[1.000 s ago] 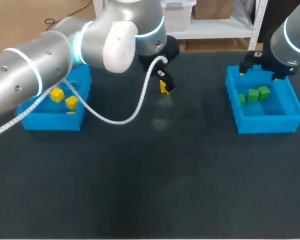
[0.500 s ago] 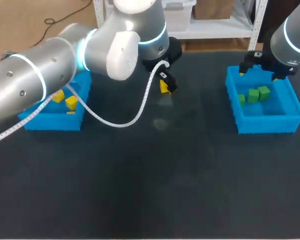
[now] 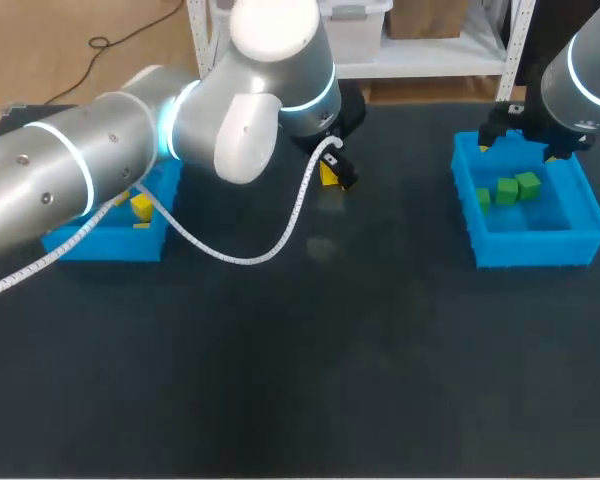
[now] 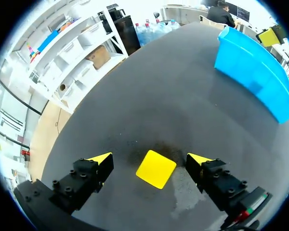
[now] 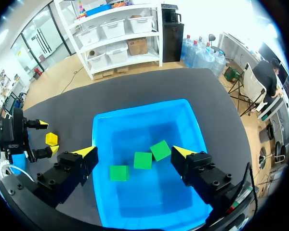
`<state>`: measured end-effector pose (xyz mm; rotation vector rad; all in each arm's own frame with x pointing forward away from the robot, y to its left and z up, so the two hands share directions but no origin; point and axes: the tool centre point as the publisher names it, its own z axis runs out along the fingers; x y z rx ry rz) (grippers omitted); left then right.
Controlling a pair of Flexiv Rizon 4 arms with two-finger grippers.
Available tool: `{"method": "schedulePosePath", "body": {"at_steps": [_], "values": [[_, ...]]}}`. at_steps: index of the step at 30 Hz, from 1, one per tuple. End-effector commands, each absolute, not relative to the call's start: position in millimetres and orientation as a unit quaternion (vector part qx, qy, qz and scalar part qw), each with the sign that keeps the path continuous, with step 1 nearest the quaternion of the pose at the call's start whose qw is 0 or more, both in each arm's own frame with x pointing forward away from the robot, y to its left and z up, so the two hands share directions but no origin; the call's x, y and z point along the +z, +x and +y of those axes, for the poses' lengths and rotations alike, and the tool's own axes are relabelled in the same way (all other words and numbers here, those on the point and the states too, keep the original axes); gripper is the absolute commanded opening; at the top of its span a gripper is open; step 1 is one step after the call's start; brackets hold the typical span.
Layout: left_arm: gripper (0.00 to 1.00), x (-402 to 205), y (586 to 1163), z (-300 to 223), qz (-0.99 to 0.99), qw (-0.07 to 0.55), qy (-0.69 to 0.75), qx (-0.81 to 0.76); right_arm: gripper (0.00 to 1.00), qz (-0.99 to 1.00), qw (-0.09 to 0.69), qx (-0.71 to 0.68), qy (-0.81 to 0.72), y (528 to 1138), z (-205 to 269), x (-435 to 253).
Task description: Put the green cubes in the right bin and the yellow cubes in the left bin.
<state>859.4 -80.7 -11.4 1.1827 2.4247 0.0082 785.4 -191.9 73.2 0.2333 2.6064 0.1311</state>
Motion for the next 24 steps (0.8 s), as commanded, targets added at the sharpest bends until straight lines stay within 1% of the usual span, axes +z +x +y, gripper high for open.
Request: {"method": "schedulePosePath", "body": {"at_steps": [1, 2, 3, 4, 6, 8, 9, 17, 24], "values": [[1.00, -18, 853, -77, 0.876, 0.242, 0.416, 0.011, 1.00, 0.960, 0.262, 0.048, 0.087, 783, -192, 73], [0.83, -19, 854, -76, 0.876, 0.249, 0.412, 0.013, 1.00, 0.960, 0.262, 0.048, 0.087, 783, -192, 73], [0.49, -19, 854, -76, 0.877, 0.254, 0.407, 0.012, 1.00, 0.960, 0.262, 0.048, 0.087, 783, -192, 73], [0.42, -20, 854, -75, 0.878, 0.256, 0.405, 0.010, 1.00, 0.960, 0.262, 0.048, 0.087, 783, -192, 73], [0.15, -20, 855, -73, 0.877, 0.260, 0.403, 0.011, 1.00, 0.960, 0.262, 0.048, 0.087, 783, -192, 73], [0.01, -21, 854, -72, 0.879, 0.261, 0.400, 0.011, 1.00, 0.960, 0.262, 0.048, 0.087, 783, -192, 73], [0.00, -22, 854, -72, 0.879, 0.261, 0.399, 0.011, 1.00, 0.960, 0.262, 0.048, 0.087, 783, -192, 73], [0.00, -25, 840, -68, 0.880, 0.263, 0.395, 0.000, 1.00, 0.960, 0.262, 0.048, 0.087, 783, -192, 73], [0.00, 2, 809, -65, 0.862, 0.285, 0.418, -0.030, 1.00, 0.960, 0.262, 0.048, 0.087, 783, -192, 73]]}}
